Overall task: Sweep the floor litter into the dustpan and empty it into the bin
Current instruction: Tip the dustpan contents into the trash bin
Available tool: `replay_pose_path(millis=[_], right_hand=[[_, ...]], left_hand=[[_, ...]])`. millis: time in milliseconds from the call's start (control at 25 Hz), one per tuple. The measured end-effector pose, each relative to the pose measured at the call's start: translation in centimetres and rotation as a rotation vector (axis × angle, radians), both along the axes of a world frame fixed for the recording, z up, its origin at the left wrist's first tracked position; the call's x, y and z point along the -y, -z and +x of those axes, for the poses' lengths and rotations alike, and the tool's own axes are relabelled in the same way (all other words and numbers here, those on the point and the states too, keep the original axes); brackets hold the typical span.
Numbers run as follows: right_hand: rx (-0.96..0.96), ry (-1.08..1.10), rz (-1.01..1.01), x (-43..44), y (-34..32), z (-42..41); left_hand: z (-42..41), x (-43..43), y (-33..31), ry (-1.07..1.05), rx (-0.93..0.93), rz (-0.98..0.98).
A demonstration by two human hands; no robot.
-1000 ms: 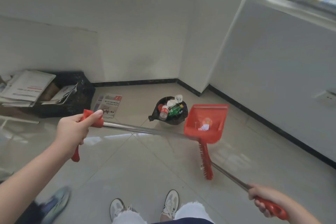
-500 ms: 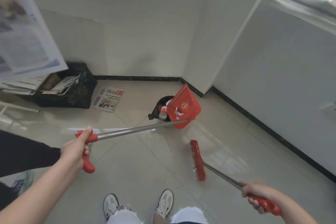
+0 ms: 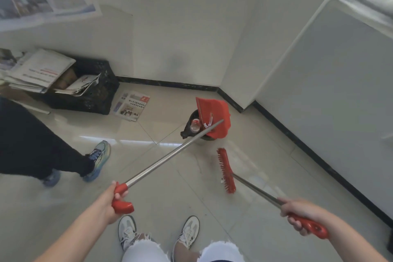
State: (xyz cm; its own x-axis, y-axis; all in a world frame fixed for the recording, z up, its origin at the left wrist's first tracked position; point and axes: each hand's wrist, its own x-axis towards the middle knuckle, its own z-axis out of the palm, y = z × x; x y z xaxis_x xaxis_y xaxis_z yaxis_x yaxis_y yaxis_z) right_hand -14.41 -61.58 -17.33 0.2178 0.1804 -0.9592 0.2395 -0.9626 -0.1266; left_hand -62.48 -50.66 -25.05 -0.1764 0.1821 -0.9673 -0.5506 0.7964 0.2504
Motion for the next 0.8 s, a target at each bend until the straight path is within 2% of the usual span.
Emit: replay_pose_path(millis=[160, 360, 800], right_hand=[[0.016, -0.043, -0.004, -1.2, -0.4, -1.2], [0.026, -0.069, -0.030, -1.3, -0.8, -2.4], [0.008, -0.038, -0.006, -0.1, -0.8, -3.4]], left_hand=[[1.7, 3.4, 1.8, -0.097, 0.162, -0.120], [3.7, 5.8, 3.8, -0.096, 0.285, -0.128], [2.7, 6.3, 1.7, -0.213, 0.309, -0.049]])
